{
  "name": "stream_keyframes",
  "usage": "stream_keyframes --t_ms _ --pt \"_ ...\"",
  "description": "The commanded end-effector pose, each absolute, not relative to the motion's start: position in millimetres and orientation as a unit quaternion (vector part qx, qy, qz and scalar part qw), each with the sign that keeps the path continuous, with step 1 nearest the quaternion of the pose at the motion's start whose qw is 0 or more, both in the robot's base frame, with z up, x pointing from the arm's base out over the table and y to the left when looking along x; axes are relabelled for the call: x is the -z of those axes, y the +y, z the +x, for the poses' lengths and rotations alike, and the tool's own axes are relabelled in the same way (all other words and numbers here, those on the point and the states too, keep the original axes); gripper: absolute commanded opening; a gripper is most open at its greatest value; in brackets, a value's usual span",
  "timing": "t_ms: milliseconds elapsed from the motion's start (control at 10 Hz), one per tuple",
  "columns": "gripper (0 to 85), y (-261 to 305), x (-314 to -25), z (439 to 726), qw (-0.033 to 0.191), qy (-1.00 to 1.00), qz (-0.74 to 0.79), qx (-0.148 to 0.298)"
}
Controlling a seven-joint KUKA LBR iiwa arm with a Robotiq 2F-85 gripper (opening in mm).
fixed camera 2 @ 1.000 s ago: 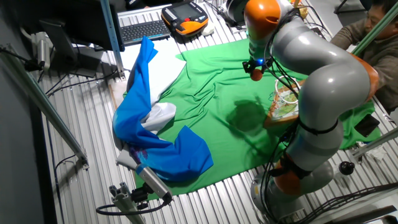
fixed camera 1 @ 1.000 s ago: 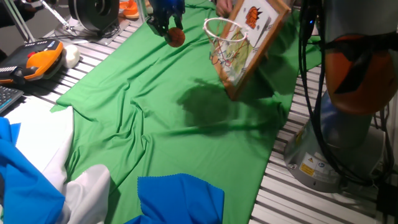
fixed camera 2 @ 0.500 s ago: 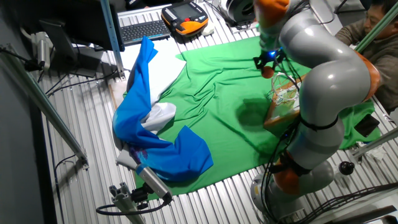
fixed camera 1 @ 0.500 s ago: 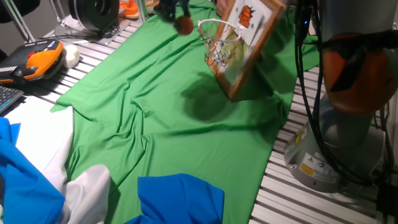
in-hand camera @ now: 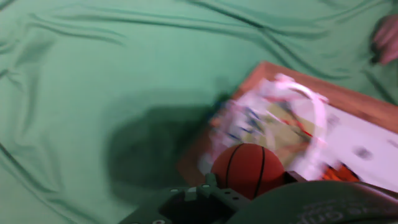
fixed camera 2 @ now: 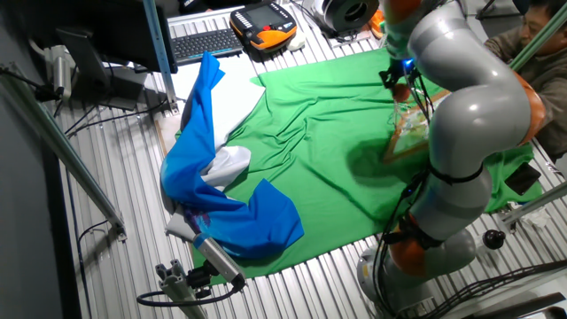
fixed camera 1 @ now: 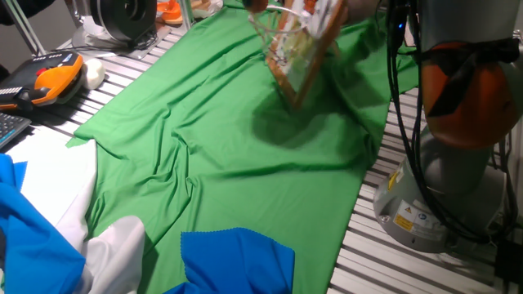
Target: Grab a basketball, release it and shoot it into the basket
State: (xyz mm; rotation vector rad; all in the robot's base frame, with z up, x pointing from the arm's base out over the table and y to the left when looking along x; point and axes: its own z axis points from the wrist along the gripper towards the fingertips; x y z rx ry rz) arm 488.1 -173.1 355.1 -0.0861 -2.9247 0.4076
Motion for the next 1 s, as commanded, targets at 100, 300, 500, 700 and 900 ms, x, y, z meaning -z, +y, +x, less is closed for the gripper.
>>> stream_keyframes --t_ms 100,300,500,700,900 --pt "0.0 -210.6 -347.9 487.7 0.085 -0.987 -0.014 -0.136" --pt "0.0 -224.0 -337.4 494.7 0.078 -0.988 0.003 -0.132" --pt "0.0 -233.2 -328.6 506.8 0.071 -0.989 0.017 -0.131" --pt "0.0 -242.0 -320.8 510.6 0.065 -0.990 0.023 -0.123" --pt "0.0 -251.2 -312.1 510.1 0.056 -0.990 0.039 -0.125"
